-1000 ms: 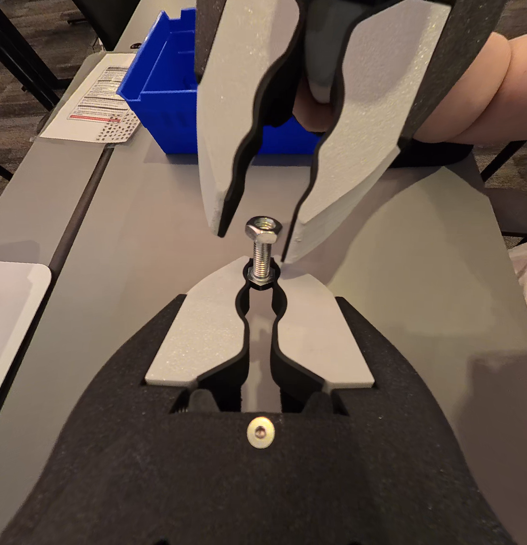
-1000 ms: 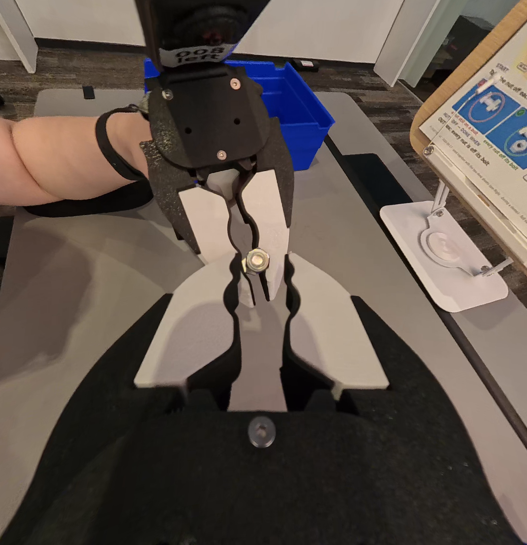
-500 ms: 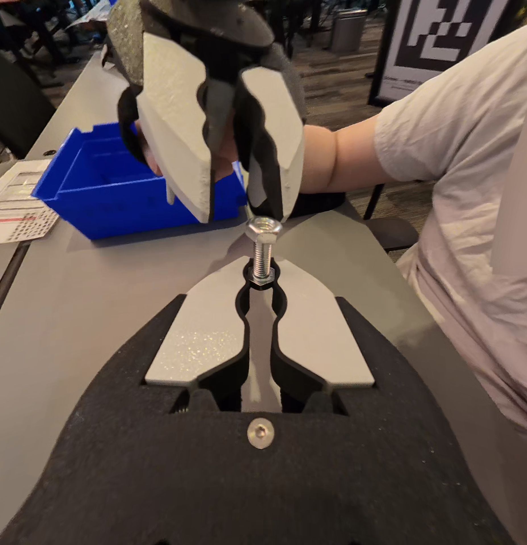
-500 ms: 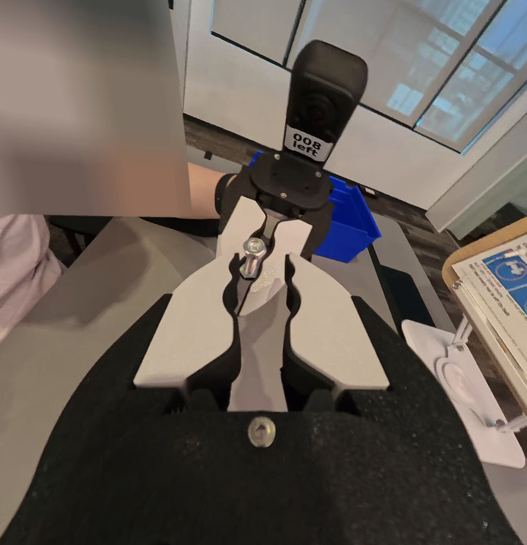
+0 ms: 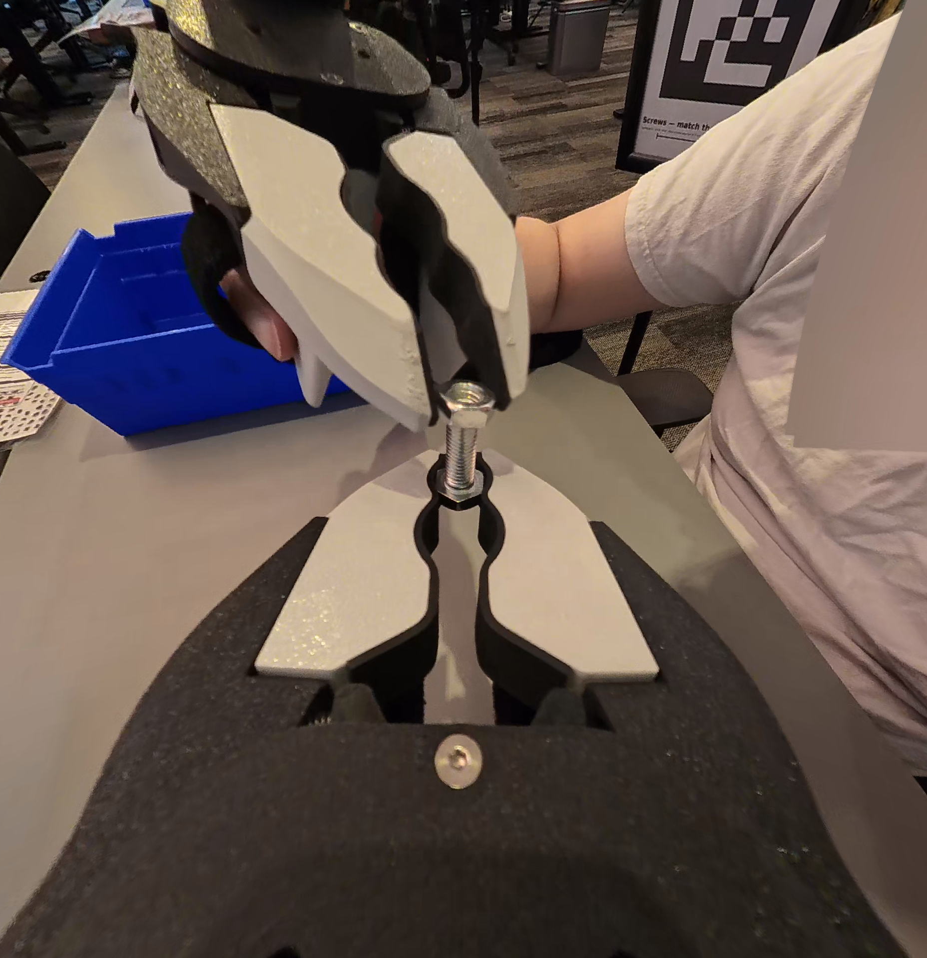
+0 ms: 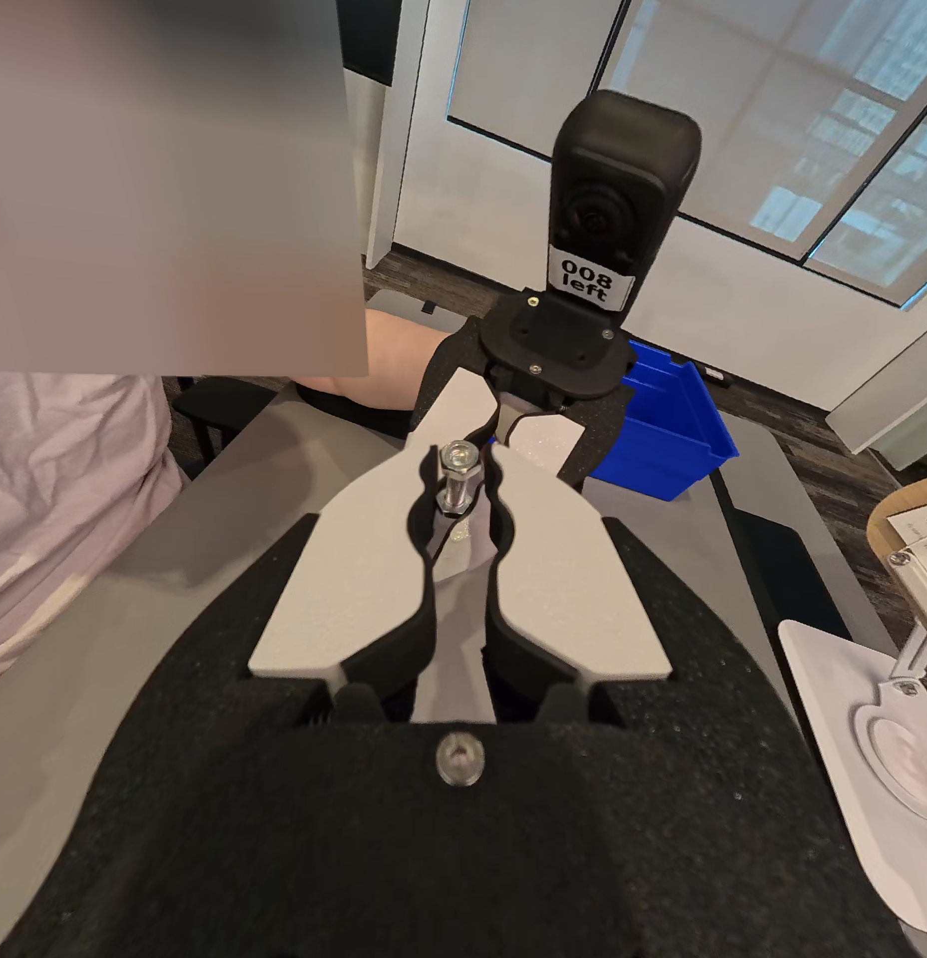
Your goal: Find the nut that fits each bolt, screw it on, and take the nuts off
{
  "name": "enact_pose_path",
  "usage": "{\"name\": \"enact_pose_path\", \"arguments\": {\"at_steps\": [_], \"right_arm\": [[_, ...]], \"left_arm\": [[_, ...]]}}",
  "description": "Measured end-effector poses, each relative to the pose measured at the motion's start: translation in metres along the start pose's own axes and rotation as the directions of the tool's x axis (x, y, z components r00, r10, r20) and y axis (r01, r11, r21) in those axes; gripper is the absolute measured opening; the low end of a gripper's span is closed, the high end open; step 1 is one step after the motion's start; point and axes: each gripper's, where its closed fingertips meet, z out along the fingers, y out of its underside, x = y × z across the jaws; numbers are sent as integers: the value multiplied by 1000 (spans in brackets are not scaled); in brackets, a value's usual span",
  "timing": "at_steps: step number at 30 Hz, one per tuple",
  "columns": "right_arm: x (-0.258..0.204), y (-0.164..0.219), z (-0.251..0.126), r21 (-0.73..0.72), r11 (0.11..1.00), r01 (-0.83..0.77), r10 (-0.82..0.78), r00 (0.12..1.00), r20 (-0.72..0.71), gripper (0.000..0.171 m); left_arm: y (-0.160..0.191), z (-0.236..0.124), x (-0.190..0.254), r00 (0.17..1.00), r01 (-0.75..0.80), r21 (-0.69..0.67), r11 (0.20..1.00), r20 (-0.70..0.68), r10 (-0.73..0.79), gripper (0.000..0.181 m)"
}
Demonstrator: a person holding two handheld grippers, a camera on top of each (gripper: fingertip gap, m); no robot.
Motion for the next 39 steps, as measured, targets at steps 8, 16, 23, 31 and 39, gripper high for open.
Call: {"name": "enact_pose_path", "arguments": {"at_steps": [8,16,23,31,39], "right_arm": [[13,4,-1,-15,998,-60,59,996,-63,14],[40,8,-3,-15,990,-140,132,960,-248,14],[53,16,-2,11,954,-301,286,895,-341,14],[52,14,0,-10,963,-270,250,903,-349,29],[38,-1,-5,32,991,-128,132,965,-228,32]], "left_arm": [[3,-4,-15,996,38,-21,999,87,-36,9],[6,-16,-42,958,141,-22,990,257,-130,9],[15,-24,-58,915,169,-67,983,381,-131,9],[13,-23,-54,922,189,-49,981,352,-160,9],[0,-16,-34,965,158,-1,987,215,-154,9]]}}
